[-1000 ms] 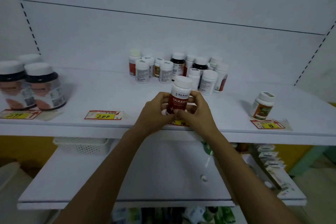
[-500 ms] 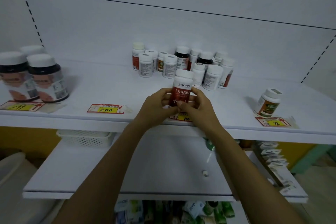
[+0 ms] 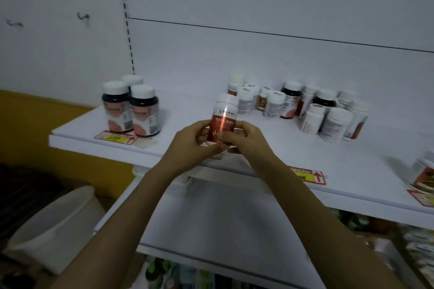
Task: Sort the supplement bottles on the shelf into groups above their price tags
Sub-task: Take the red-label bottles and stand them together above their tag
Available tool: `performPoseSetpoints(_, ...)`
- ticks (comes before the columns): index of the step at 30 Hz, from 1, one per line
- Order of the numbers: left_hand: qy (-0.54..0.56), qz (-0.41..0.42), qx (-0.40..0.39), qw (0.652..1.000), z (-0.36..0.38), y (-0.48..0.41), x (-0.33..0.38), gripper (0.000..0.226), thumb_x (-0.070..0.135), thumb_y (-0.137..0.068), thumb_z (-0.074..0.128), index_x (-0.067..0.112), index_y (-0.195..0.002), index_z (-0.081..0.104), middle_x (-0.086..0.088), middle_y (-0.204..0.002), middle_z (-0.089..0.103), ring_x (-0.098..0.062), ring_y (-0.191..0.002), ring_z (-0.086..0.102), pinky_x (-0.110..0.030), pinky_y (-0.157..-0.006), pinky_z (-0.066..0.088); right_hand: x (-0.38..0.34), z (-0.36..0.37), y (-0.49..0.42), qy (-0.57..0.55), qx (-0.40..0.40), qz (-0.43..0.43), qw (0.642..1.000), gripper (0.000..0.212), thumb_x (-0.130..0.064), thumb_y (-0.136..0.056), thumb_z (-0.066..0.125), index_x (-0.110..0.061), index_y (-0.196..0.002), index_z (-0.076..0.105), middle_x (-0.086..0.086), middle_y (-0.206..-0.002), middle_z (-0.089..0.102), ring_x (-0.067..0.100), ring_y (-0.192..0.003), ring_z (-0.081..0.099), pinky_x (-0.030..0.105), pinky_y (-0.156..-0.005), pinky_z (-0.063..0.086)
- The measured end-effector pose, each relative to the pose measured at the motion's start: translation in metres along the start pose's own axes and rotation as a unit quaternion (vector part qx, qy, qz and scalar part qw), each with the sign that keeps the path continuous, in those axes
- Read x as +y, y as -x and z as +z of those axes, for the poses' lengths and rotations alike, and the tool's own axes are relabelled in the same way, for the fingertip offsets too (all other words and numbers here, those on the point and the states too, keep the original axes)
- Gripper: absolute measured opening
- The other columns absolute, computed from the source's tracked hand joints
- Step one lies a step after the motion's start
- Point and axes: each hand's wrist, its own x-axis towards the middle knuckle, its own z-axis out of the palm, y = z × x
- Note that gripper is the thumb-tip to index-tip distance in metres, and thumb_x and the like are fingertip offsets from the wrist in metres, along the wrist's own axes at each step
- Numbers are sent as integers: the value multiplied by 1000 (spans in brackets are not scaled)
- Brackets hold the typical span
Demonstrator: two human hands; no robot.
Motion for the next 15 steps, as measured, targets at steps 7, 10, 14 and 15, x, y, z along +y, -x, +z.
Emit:
performPoseSetpoints(7, -53, -13, 27, 998, -31, -6, -28, 70, 29, -70, 78, 24, -132, 44, 3, -123, 61, -5, -100, 56, -20, -87, 45, 7, 42, -25, -3, -5, -29, 1000, 54, -4, -77, 74, -6, -125, 49, 10, -120, 63, 23, -101, 67, 34, -82, 58)
performPoseSetpoints(10, -91, -20, 27, 995, -32, -12, -40, 67, 29, -72, 76, 24, -130, 43, 1, -123, 62, -5, -93, 56, -12, -74, 42, 15, 51, -32, 62, 16, -64, 996, 56, -9, -74, 77, -10, -123, 49, 9, -122, 63, 22, -104, 65, 35, -84, 57)
performPoseSetpoints(14, -107, -28, 26, 994, -31, -16, -49, 69, 29, -75, 74, 21, -134, 39, -1, -127, 59, -13, -102, 58, -17, -80, 42, 21, 56, -38, 132, 30, -100, 986, 61, -18, -75, 78, -12, -127, 47, 6, -127, 61, 21, -111, 60, 39, -94, 52)
performPoseSetpoints(15, -115, -23, 27, 993, -31, -17, -50, 69, 29, -76, 73, 20, -135, 39, -1, -128, 59, -15, -107, 58, -18, -82, 41, 22, 57, -38, 142, 31, -104, 984, 61, -19, -76, 77, -12, -128, 46, 6, -128, 59, 20, -112, 60, 37, -95, 51)
